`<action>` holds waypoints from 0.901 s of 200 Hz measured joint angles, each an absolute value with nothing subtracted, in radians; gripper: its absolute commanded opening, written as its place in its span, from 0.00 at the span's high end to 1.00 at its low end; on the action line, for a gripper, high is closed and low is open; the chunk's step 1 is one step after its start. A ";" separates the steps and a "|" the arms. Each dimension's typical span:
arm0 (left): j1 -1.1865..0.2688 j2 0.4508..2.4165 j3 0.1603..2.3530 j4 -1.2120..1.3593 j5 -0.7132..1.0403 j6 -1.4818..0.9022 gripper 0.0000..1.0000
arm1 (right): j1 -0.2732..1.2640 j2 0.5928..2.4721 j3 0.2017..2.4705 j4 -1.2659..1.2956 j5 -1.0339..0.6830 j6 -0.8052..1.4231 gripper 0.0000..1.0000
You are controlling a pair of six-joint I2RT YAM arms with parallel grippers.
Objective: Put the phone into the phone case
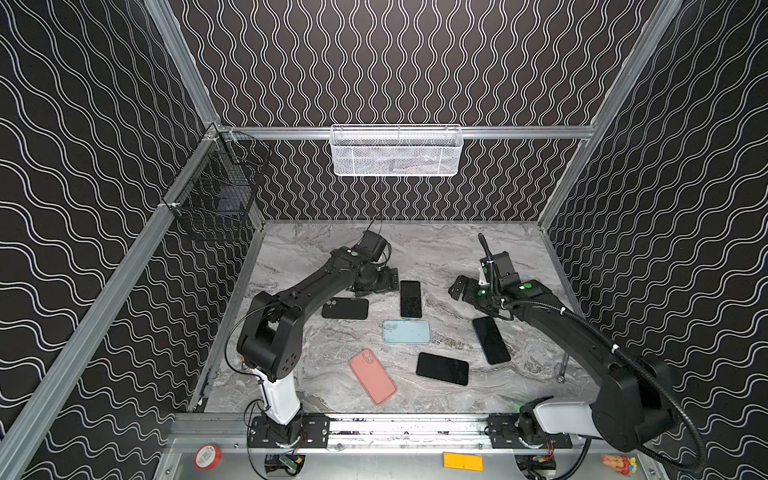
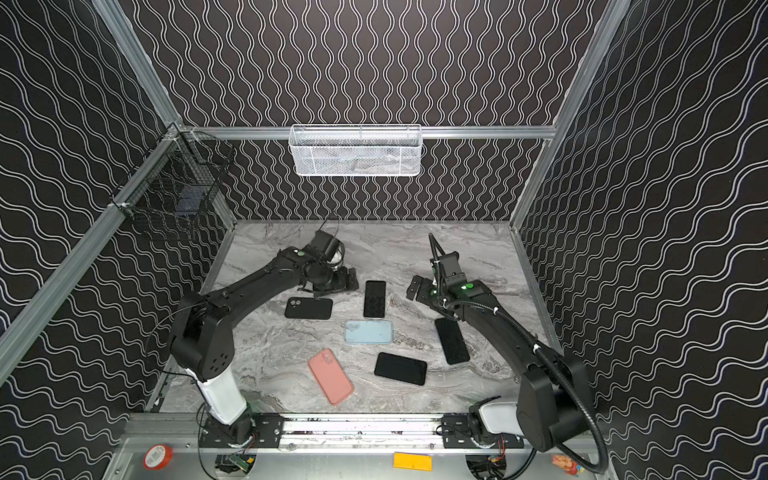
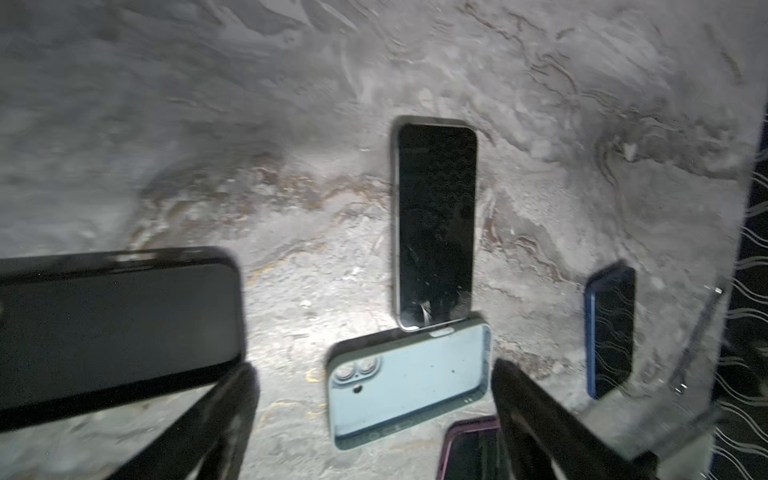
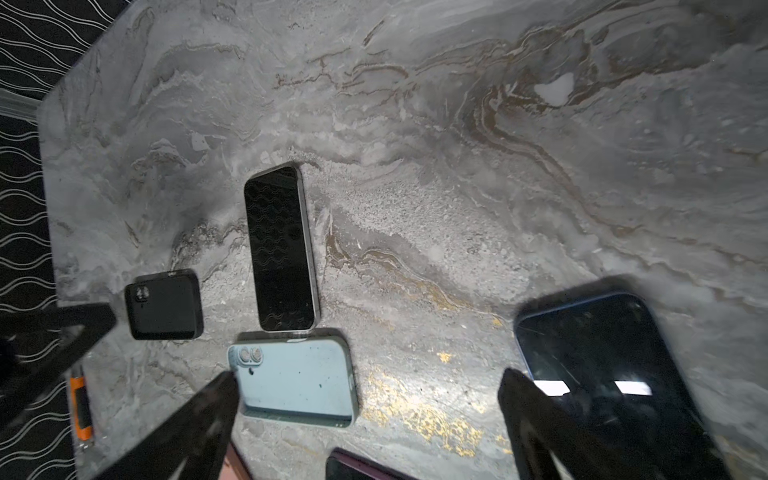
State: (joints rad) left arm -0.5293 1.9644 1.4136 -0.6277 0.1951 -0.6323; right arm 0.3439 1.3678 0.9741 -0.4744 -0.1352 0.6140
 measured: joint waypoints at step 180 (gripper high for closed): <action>-0.489 2.333 1.530 -0.190 0.506 -0.826 0.01 | 0.375 1.737 0.791 0.202 -0.599 0.871 0.00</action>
State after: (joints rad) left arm -0.4892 2.3325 1.5295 -0.1898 0.5064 -0.8265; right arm 0.3752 1.7367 0.7910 0.2016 -0.5995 0.8715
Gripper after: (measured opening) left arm 0.984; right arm 0.998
